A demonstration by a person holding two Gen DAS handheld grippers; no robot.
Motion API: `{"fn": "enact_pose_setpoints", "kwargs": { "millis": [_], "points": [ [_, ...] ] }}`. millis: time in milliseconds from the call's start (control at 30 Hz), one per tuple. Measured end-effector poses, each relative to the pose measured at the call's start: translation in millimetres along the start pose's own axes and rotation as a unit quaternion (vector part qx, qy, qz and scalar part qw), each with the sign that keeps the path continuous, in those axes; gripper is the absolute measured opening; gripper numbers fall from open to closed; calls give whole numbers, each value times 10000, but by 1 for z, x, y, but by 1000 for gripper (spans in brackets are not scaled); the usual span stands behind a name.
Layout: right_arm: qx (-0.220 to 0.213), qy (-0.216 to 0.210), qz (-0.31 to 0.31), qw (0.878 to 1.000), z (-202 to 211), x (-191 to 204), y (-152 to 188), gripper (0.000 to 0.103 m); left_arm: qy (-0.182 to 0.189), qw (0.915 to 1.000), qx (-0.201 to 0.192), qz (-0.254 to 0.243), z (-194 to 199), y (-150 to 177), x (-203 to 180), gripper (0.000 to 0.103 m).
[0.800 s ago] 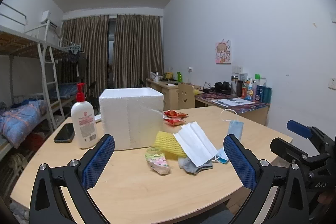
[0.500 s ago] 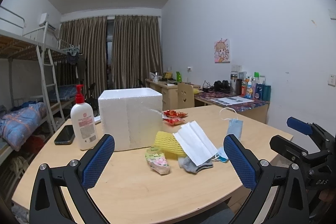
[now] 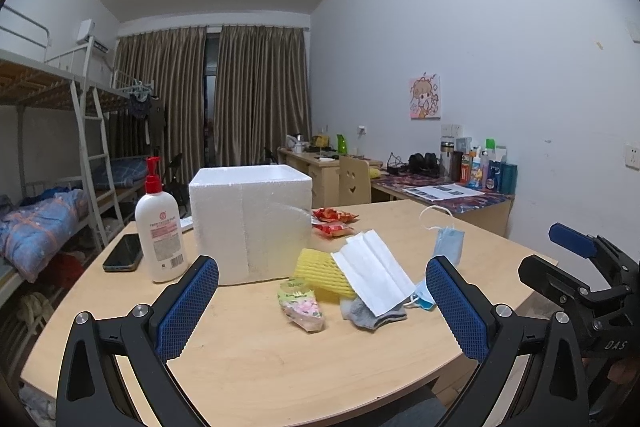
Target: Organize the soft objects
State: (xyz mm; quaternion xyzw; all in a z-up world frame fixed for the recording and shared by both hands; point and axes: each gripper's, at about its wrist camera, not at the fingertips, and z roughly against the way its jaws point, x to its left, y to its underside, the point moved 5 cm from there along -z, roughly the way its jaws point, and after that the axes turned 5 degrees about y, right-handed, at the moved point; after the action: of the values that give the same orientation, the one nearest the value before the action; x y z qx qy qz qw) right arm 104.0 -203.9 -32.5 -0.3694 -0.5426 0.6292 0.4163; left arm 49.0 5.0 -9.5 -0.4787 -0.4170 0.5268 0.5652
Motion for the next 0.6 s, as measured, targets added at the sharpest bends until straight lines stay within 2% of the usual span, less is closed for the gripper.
{"fn": "enact_pose_setpoints", "kwargs": {
  "millis": [600],
  "points": [
    [37, 12, 22, 10000, -3, 5, 2, 103, 22, 10000, 52, -6, -2, 3, 0, 103]
  ]
}}
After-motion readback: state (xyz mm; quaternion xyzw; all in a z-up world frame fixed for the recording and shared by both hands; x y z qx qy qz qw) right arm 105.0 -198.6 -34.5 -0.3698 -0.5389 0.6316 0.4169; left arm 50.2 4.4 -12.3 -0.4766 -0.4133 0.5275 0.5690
